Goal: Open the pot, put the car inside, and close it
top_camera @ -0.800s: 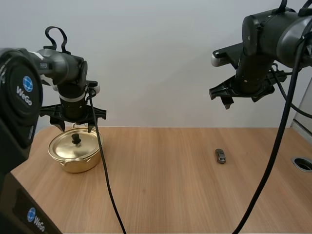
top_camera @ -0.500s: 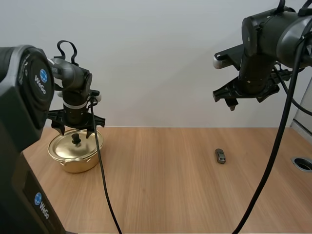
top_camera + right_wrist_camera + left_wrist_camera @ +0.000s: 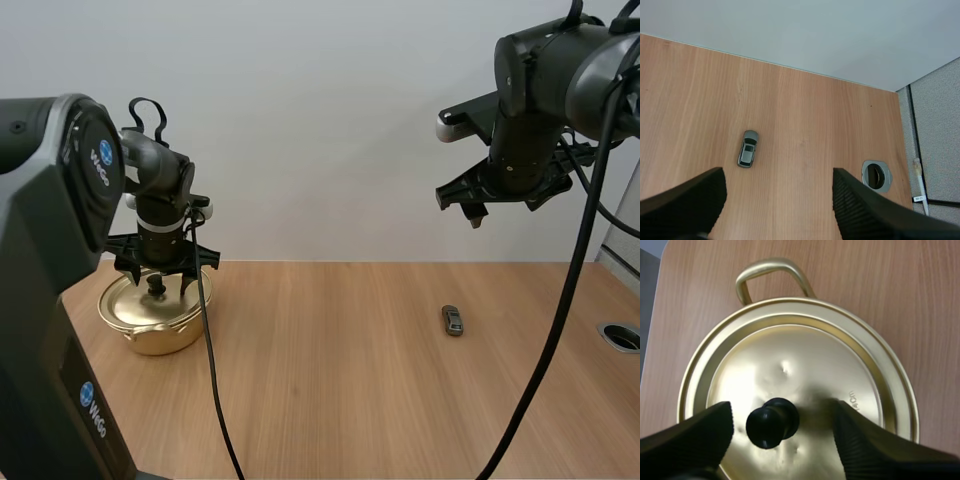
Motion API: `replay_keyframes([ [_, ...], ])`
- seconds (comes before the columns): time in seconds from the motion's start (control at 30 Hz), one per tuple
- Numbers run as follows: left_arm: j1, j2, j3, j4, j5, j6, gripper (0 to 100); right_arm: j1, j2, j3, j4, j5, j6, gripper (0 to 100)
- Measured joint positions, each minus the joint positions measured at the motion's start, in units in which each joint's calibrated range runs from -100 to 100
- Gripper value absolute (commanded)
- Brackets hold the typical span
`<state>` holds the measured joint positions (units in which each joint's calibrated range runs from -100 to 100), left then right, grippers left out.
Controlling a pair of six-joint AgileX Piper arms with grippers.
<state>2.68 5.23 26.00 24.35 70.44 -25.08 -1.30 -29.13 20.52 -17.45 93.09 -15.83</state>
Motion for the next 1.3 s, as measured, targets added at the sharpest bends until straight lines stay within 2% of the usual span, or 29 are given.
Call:
replay_keyframes([
  [0.1,0.0,0.0,0.0,0.0,1.09,0.0,9,0.0,0.0,0.0,0.0,0.0,0.0,100],
  [0.13,0.0,0.0,0.0,0.03,1.26,-0.1,0,0.0,0.0,0.0,-0.12,0.0,0.0,100],
  [0.57,0.0,-2.97,-2.02,1.35,-0.92,-0.11,0,0.0,0.0,0.0,0.08,0.0,0.1,100],
  [0.77,0.0,-7.72,-7.12,1.5,6.52,0.21,0,0.0,0.56,1.85,6.52,0.69,0.1,100],
  [0.97,0.0,-15.4,-11.92,1.16,15.31,3.89,0,0.0,1.45,8.09,12.34,-7.47,-0.19,100],
  [1.13,0.0,-23.28,-11.92,0.26,17.23,4.73,0,0.0,4.97,10.72,11.15,-16.74,-0.19,100],
  [1.3,0.0,-31.55,-11.92,-0.54,18.69,5.11,0,0.0,9.89,10.72,9.8,-18.2,0.03,100],
])
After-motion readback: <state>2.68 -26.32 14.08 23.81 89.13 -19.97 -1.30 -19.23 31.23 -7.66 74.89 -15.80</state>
